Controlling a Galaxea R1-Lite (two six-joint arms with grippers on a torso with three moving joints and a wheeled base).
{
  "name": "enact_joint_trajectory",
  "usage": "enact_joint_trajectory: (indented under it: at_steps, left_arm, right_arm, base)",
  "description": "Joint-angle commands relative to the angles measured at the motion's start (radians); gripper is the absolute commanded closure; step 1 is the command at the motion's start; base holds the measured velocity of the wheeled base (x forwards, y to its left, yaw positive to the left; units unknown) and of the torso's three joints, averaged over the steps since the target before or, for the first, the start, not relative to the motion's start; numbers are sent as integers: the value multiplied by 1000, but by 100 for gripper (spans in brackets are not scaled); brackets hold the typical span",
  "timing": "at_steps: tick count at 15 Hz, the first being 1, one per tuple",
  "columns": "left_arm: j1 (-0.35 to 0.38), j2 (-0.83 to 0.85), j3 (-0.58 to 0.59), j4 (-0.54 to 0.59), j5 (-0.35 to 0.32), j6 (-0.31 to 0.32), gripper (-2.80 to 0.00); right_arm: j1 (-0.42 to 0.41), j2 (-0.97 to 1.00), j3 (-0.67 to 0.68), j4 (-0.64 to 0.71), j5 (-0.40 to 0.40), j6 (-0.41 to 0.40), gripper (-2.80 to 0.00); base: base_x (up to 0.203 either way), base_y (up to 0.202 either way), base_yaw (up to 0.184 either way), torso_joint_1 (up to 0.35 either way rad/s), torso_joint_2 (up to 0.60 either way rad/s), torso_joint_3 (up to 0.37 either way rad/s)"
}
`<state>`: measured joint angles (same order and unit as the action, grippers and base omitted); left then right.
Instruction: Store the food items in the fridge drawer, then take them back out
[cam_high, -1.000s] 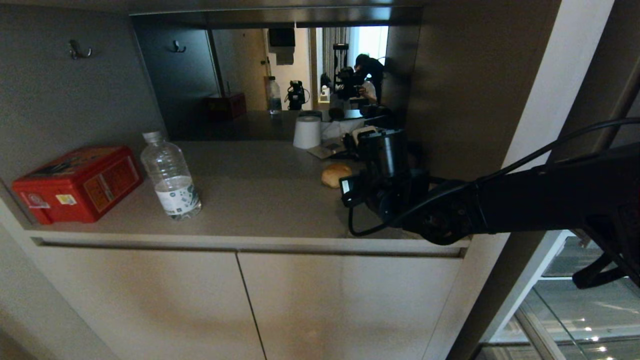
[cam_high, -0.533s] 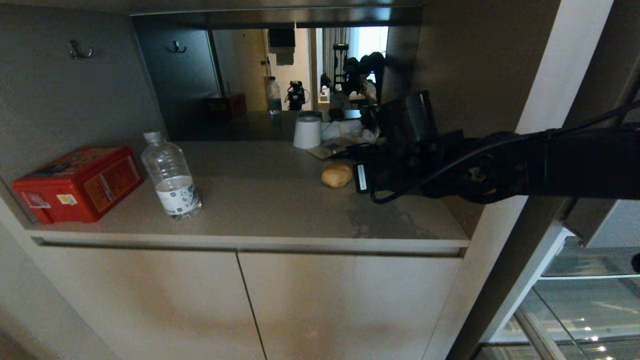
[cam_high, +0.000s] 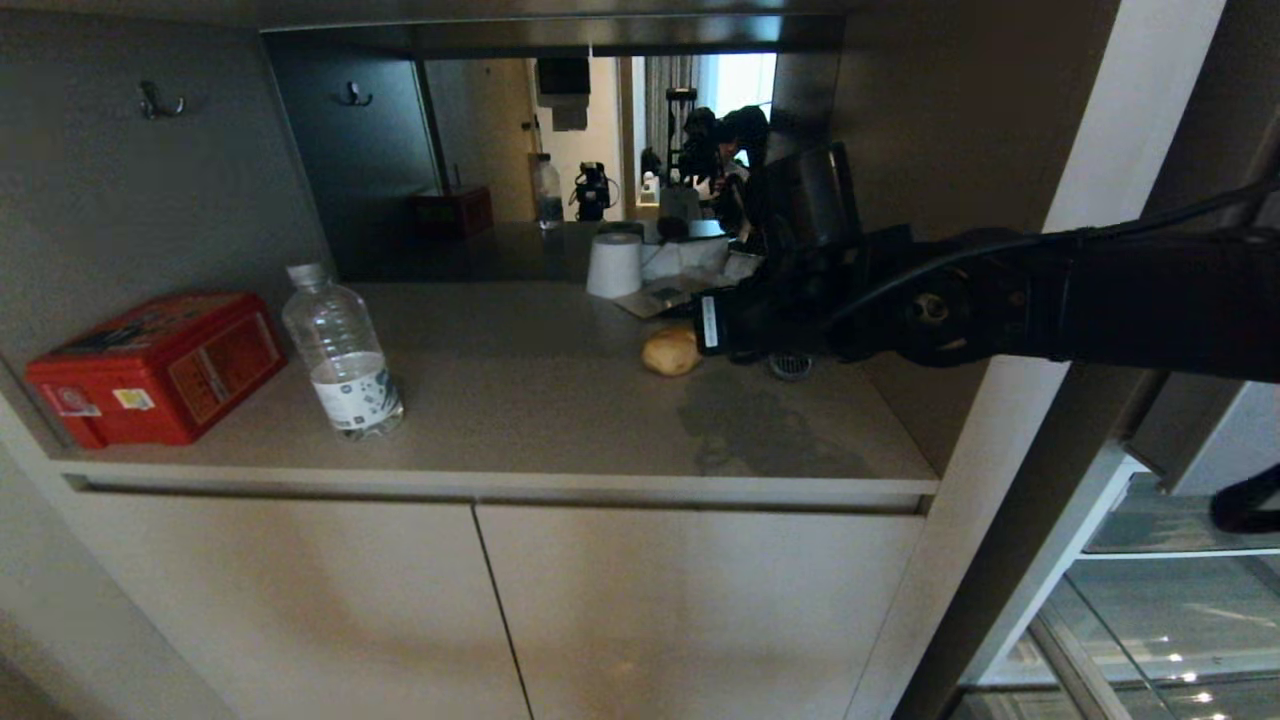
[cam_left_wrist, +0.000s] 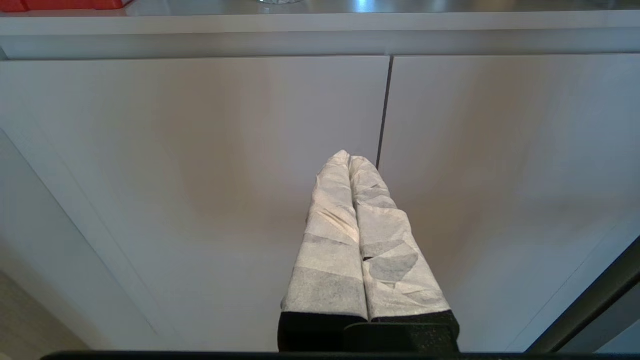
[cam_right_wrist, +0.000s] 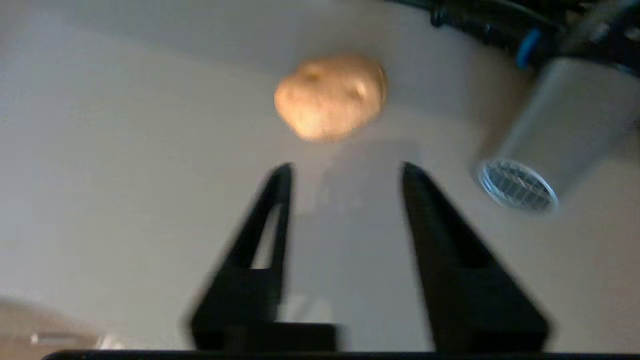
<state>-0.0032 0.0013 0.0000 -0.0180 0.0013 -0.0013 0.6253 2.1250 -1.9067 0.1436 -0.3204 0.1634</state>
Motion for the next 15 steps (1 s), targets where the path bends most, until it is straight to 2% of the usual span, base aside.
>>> enact_joint_trajectory:
  at_steps: [1,7,15]
  left_arm:
    - [0,0,6,0,0,0,0]
    - [0,0,6,0,0,0,0]
    - [0,0,6,0,0,0,0]
  right_arm:
    - [1,85,-46,-21,-2,-1,-280]
    - [1,225,-53,-304,-17,-24,-280]
    - [-5,359,-54,-584,-72,-31,-280]
  base:
    - [0,0,0,0,0,0]
    - [0,0,0,0,0,0]
    - [0,0,0,0,0,0]
